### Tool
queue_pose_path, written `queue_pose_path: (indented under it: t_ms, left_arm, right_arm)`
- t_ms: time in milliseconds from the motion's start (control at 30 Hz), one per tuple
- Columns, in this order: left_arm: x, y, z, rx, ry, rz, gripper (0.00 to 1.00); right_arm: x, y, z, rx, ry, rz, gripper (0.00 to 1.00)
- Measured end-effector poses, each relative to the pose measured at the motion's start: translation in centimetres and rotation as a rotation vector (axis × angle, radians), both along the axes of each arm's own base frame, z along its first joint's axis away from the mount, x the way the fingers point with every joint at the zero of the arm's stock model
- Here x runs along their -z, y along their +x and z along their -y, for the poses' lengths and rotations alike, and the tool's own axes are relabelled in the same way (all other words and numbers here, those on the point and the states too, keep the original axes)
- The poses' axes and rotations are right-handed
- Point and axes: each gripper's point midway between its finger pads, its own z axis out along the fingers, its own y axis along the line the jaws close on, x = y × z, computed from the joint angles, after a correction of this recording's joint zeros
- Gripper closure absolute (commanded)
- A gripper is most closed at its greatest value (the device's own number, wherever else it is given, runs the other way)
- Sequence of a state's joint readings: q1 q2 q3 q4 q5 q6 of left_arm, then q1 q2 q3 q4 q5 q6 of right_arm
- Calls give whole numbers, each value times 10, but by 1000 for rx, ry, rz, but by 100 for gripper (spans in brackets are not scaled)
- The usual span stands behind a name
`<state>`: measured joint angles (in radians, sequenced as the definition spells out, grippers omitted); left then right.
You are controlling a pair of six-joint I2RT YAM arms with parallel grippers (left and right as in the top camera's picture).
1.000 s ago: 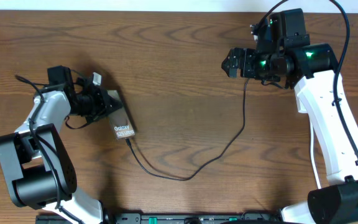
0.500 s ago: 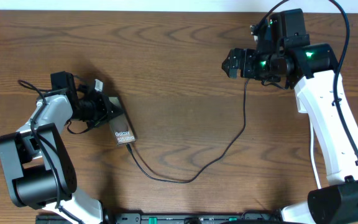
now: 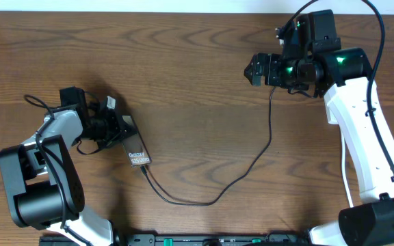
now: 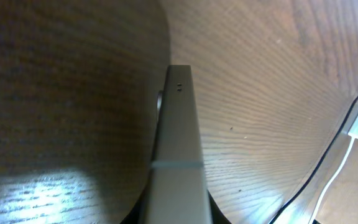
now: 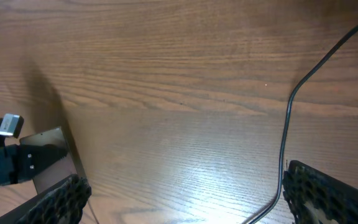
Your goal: Plug charger to phone and switch on socket
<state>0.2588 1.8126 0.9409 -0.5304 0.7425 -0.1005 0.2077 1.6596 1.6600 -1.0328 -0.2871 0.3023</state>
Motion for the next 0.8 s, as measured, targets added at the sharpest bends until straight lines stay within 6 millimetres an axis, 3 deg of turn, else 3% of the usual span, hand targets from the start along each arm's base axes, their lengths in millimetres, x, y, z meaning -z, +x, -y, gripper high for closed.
queue_pose_path:
  t_ms: [800]
  left_arm:
    - [11, -11, -3, -8, 32, -44, 92]
  right_arm:
    - [0, -1, 0, 0, -1, -3, 1]
